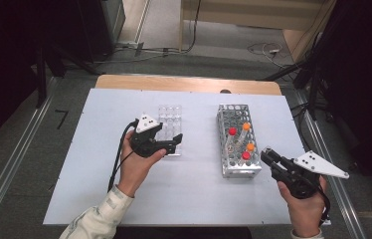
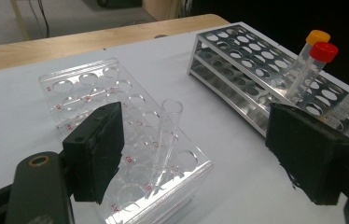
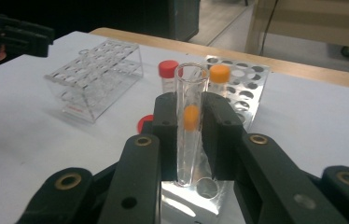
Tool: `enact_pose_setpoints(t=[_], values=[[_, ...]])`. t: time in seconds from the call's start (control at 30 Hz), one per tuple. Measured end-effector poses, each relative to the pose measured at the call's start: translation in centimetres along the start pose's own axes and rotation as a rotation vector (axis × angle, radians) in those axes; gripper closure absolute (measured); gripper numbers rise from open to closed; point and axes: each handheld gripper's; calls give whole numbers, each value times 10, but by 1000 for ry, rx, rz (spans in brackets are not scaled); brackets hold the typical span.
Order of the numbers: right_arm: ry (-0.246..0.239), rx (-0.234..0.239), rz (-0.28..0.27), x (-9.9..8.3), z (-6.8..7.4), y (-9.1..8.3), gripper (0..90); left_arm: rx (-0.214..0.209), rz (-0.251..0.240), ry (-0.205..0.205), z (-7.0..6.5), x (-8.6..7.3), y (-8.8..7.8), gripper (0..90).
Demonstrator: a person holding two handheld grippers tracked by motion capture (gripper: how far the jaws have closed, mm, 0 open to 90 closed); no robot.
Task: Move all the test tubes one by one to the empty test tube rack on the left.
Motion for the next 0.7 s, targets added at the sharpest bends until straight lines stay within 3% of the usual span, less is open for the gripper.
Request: enact_pose_setpoints(t=[0.47,0.7], values=[[-50,89,4,2,31,0,741,6,0,0,2,1,-3,203],[-76,124,13,3,48,10,741,4,3,3,1,1,-3,202]])
Point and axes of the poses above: each handheld gripper's, and its own axes: y roughly forward along the jaws, x roughly out of its top, z roughly to its left, and after that the axes turned 14 degrees about -x, right-handed
